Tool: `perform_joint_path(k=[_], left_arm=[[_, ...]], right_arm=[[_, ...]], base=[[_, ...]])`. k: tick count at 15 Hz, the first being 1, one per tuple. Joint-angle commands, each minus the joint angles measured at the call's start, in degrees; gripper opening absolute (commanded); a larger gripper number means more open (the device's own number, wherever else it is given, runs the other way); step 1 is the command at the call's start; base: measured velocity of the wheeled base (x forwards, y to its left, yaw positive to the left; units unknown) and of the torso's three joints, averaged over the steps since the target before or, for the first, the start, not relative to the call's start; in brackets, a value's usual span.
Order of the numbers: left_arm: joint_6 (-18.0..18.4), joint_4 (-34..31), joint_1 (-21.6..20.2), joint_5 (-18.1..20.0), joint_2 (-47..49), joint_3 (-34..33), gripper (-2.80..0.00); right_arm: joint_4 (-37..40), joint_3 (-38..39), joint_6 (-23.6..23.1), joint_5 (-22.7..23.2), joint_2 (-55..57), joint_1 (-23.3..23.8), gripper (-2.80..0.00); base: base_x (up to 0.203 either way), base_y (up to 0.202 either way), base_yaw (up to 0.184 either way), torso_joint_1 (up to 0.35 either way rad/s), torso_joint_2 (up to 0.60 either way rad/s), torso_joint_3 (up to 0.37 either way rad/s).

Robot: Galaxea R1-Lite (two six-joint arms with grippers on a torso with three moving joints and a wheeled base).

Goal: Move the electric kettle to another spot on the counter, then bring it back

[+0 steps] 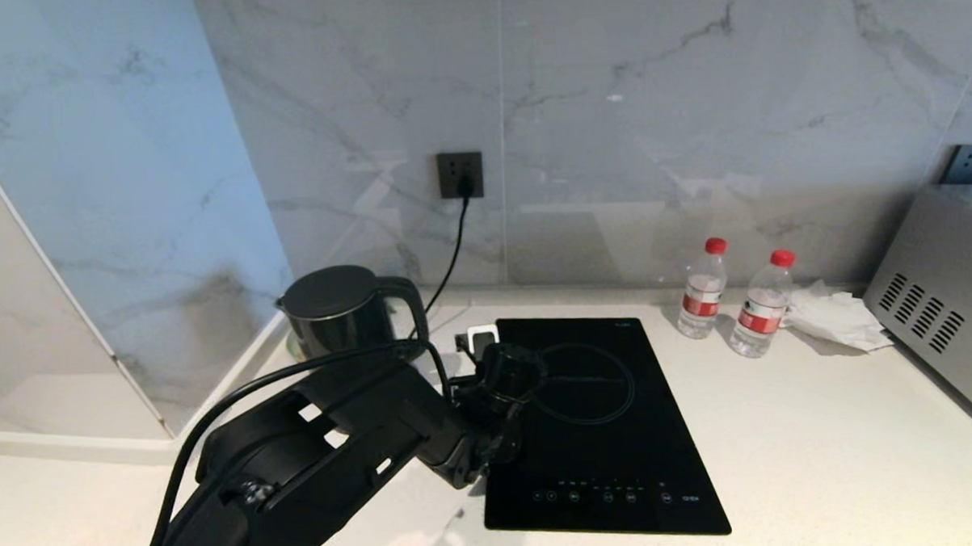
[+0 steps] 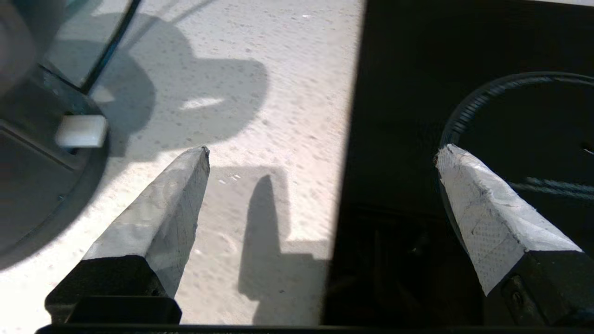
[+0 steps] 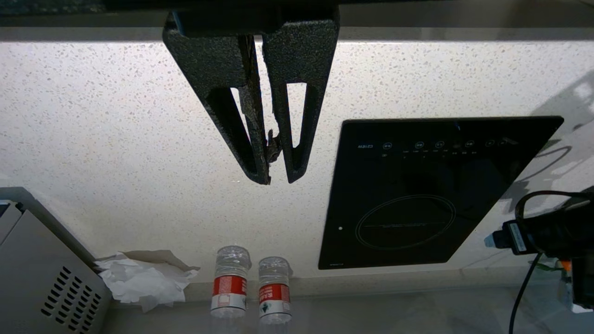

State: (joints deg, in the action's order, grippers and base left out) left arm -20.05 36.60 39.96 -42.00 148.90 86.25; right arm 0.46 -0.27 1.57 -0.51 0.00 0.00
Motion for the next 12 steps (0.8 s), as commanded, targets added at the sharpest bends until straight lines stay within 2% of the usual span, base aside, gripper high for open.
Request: perform_joint_path(k=[1,12], left_arm=[[0.0,0.3,-0.5,-0.3,-0.1,0.0,0.00],[0.9,0.4,-2.1,-0.4,0.7,2.0,0.00]], right_arm=[[0.0,0.0,0.0,0.0,0.1,0.0,-2.80],[0.0,0.0,0.0,0.0,0.1,0.0,-2.80]], base=[[0.000,0.000,0.000,0.000,0.00,0.000],[0.000,0.000,0.000,0.000,0.00,0.000]])
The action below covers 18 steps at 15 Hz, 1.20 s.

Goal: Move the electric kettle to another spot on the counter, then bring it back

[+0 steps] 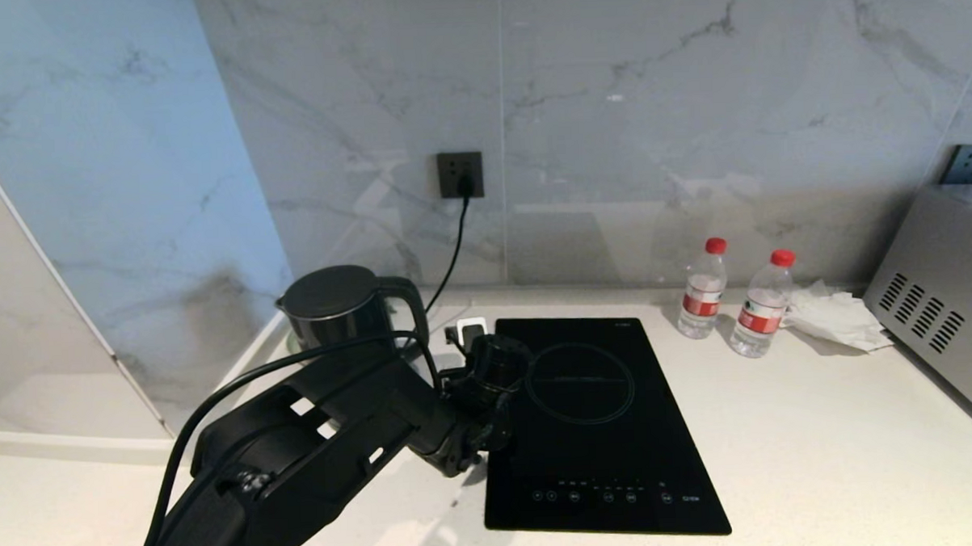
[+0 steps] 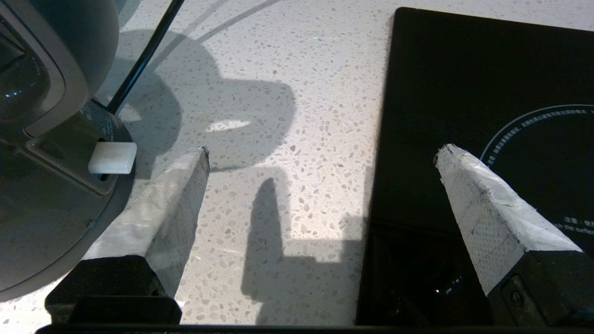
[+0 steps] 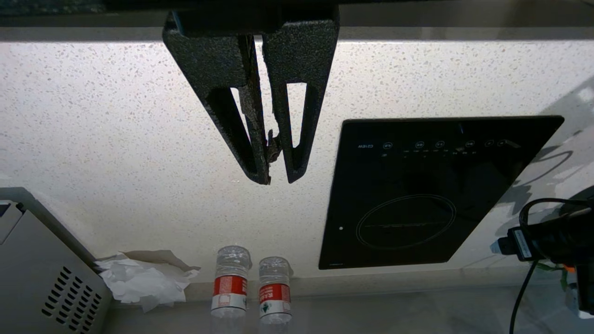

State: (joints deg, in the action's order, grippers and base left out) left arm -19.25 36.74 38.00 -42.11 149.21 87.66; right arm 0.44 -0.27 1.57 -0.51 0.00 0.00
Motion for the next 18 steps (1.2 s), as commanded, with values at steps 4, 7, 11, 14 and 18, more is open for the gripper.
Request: perform_joint_path(k=[4,7,11,14,18], left_arm=[[0.9,0.3,-1.0,-0.3,0.8,0.7,0.00],[1.0,0.4,-2.2,-0.3,1.3,0.4,0.00],[1.0,0.4,-3.1,-0.3,1.6,0.5,0.00],[1.0,0.4,-3.1,-0.3,2.0,0.7,0.00],[1.8,0.4,-3.7,-0.3,2.4,1.8,0.00]], right_arm=[[0.0,0.0,0.0,0.0,0.1,0.0,-2.80],[0.0,0.0,0.0,0.1,0.1,0.0,-2.80],[0.0,0.0,0.0,0.0,0.1,0.0,-2.80],[0.0,0.0,0.0,0.0,0.1,0.0,-2.80],[0.0,0.0,0.0,0.0,0.1,0.0,-2.80]], base=[[0.000,0.000,0.000,0.000,0.00,0.000],[0.000,0.000,0.000,0.000,0.00,0.000],[0.000,0.000,0.000,0.000,0.00,0.000],[0.000,0.000,0.000,0.000,0.00,0.000],[0.000,0.000,0.000,0.000,0.00,0.000]])
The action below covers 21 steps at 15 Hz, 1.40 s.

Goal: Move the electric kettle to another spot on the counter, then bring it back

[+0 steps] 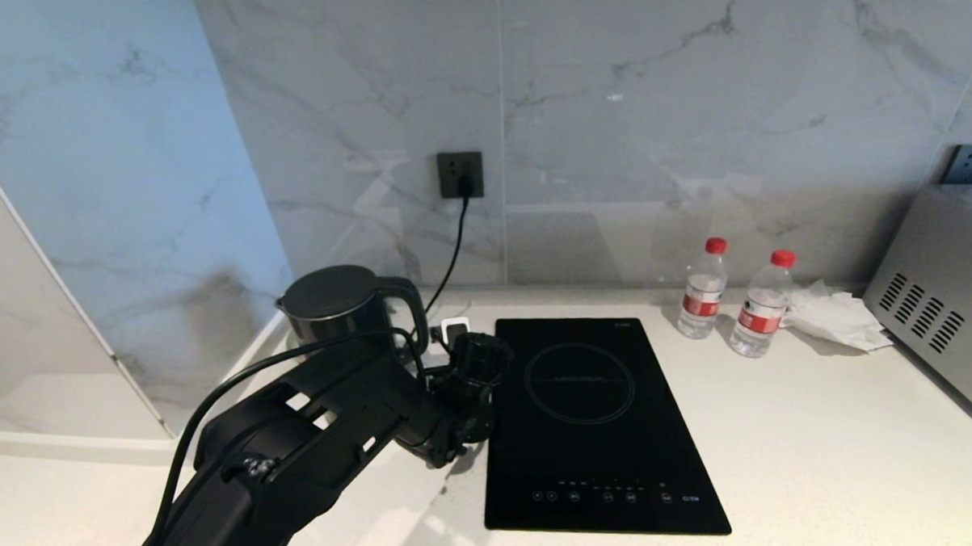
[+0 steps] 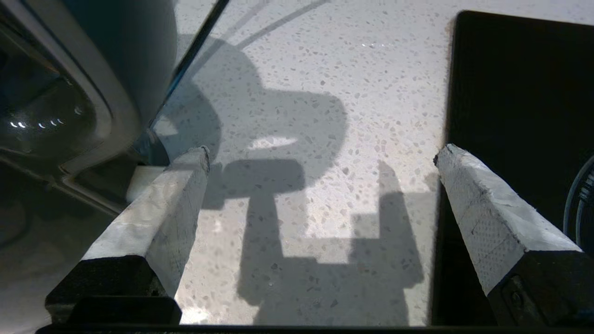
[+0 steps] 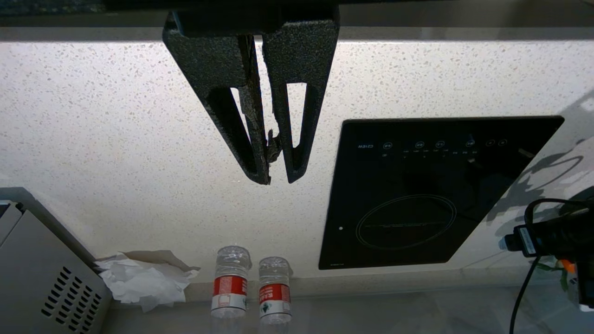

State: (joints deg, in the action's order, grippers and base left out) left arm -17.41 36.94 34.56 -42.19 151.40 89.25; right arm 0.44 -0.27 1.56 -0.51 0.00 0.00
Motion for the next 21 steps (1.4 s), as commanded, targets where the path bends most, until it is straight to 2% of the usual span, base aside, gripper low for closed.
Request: perform_joint_path(k=[1,21], left_arm=[[0.0,0.2,-0.4,-0.3,0.2,0.2,0.00],[1.1,-0.4,-0.9,0.0,1.9,0.3,0.00]], right_arm=[[0.0,0.0,0.0,0.0,0.1,0.0,-2.80],[0.0,0.0,0.0,0.0,0.1,0.0,-2.80]], base=[[0.000,0.000,0.000,0.000,0.00,0.000],[0.000,0.000,0.000,0.000,0.00,0.000]])
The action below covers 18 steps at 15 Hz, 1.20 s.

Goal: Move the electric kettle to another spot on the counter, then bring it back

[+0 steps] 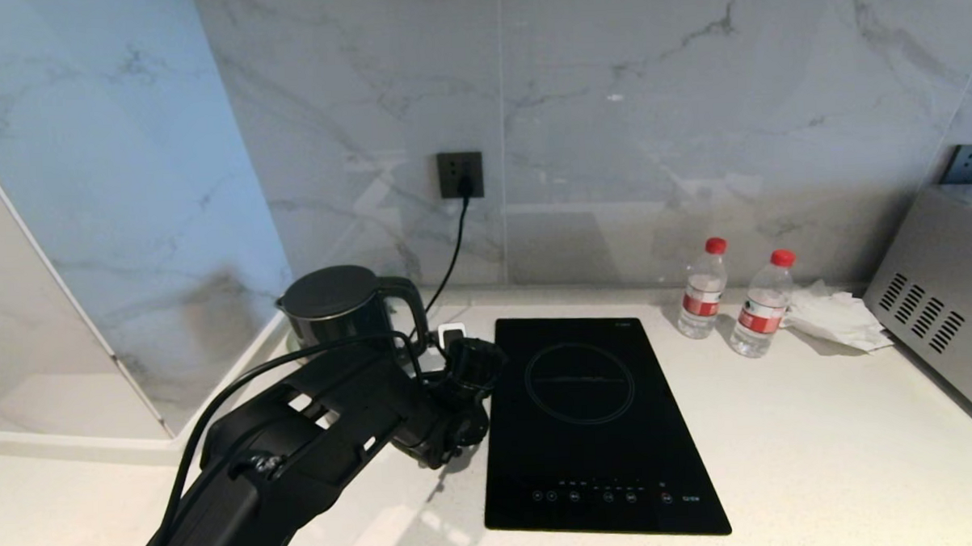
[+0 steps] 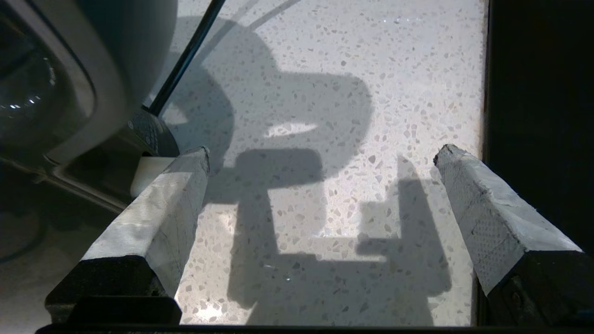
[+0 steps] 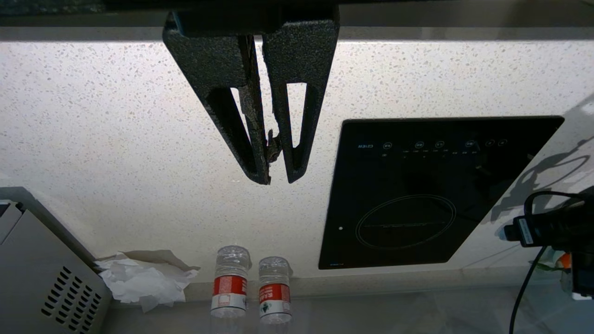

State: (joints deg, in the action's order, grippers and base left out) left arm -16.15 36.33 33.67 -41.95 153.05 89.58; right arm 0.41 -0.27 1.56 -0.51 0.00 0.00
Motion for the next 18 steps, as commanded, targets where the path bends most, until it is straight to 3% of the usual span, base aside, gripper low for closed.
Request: perform_joint_path(k=[1,18], left_arm=[[-0.1,-0.6,0.0,-0.1,0.2,0.0,0.00],[-0.7,0.0,-0.3,-0.4,-0.2,0.8,0.00]], right_arm=[[0.0,0.0,0.0,0.0,0.1,0.0,-2.80],[0.0,0.0,0.0,0.0,0.1,0.0,-2.80]], base=[[0.000,0.000,0.000,0.000,0.00,0.000],[0.000,0.000,0.000,0.000,0.00,0.000]])
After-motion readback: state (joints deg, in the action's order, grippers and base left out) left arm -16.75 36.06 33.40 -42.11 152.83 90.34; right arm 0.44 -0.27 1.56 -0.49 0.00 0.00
